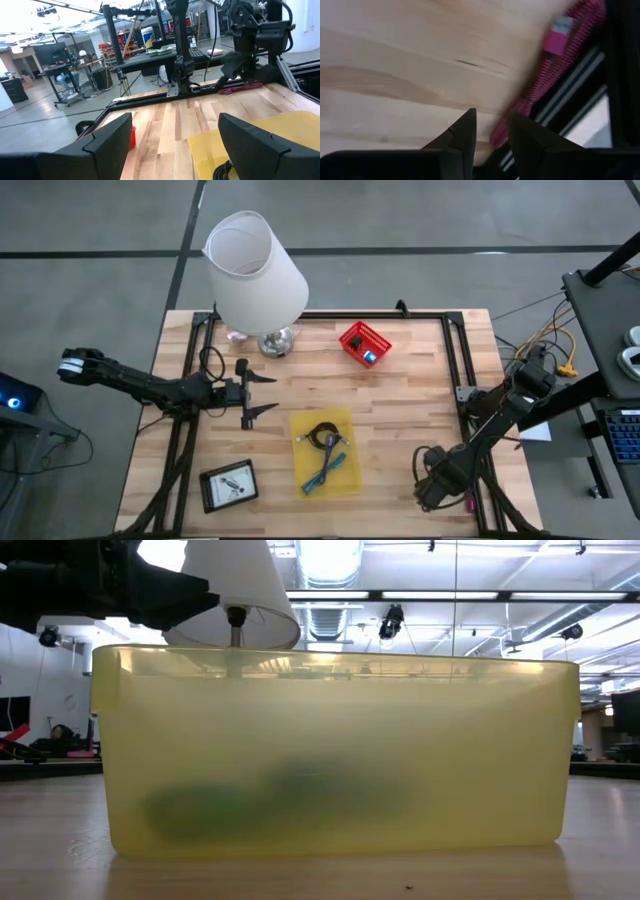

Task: Pick and place items into bin
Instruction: Put the red charger cable into the yellow bin

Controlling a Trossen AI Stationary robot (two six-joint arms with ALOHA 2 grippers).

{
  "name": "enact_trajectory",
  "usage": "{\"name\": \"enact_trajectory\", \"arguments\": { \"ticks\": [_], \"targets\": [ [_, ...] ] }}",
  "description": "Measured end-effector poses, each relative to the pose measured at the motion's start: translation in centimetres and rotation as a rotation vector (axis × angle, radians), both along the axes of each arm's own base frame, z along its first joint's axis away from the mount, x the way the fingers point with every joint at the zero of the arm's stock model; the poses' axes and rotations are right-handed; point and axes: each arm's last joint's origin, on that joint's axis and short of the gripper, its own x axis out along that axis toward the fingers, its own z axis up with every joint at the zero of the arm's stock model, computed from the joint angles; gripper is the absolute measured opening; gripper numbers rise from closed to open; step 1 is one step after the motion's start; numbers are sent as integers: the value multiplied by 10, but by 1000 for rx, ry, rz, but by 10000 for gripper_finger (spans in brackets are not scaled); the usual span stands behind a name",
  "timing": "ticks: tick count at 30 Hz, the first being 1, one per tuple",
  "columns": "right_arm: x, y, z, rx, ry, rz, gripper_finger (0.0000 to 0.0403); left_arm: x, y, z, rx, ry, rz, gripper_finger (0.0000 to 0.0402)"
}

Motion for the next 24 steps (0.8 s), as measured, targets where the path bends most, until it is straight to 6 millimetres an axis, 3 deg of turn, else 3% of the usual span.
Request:
{"name": "enact_trajectory", "arguments": {
  "ticks": [16, 24],
  "targets": [
    [-30, 4, -16, -76, 42, 40, 86, 0, 0, 1, 0, -9, 0, 279],
    [-34, 3, -20, -111, 17, 64, 95, 0, 0, 1, 0, -9, 0, 279]
  ]
}}
